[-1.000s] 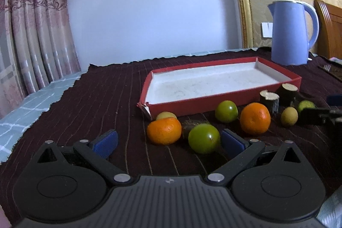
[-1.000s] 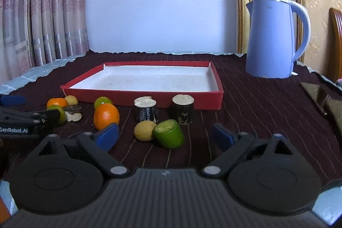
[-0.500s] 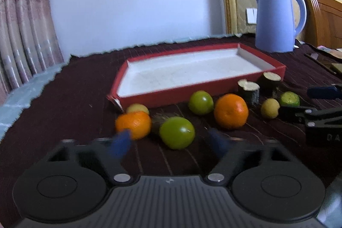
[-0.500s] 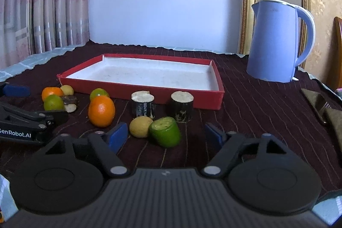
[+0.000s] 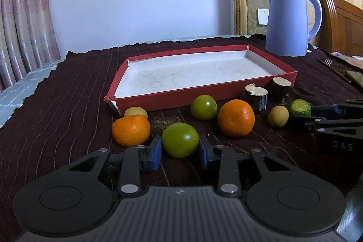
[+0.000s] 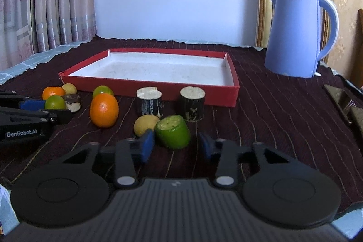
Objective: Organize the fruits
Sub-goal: 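Close the left tool on a round green lime while the right tool grasps a cut green lime piece, then lift the green lime with the left tool while the right tool carries the lime piece over the tray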
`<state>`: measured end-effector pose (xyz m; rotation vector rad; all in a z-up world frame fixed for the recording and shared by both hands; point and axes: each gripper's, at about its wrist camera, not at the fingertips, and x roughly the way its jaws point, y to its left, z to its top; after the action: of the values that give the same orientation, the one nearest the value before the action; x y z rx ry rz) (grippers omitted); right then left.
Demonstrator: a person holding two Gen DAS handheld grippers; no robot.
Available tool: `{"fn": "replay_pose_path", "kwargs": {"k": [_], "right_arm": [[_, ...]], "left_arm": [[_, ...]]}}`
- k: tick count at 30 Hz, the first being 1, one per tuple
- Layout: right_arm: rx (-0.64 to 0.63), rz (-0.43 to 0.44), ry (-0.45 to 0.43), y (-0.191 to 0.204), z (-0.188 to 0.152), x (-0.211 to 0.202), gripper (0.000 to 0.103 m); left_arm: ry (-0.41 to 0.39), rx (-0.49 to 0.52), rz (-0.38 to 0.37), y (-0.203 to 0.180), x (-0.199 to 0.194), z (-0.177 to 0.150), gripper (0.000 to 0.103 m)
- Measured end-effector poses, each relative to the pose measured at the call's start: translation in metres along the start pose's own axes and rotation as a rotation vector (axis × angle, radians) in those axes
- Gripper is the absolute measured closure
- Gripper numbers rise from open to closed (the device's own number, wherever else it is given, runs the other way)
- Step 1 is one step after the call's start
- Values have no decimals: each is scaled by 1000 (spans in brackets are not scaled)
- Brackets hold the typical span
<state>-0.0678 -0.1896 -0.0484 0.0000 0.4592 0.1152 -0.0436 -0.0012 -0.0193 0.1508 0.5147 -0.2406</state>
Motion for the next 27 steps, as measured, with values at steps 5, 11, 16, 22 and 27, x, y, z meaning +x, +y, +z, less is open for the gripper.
{"fn": "replay_pose_path", "kwargs": {"k": [5,11,16,22,27], "right_arm": [[9,14,5,-1,1,2,73],[16,15,-32,0,7,-9,74],[17,25,-61,1,16,-13,74],[14,38,-89,5,27,-12,73],[2,45,-108,8,41,-8,73]], "left_arm": [[-7,-5,-17,2,-4,0,71],[-26,-25,-60,4,-8,3,71],[-63,-3,-45,0,-12,11,71],[-88,11,-24,0,-6,29,71],[-76,-14,-29,4,3,44,71]]}}
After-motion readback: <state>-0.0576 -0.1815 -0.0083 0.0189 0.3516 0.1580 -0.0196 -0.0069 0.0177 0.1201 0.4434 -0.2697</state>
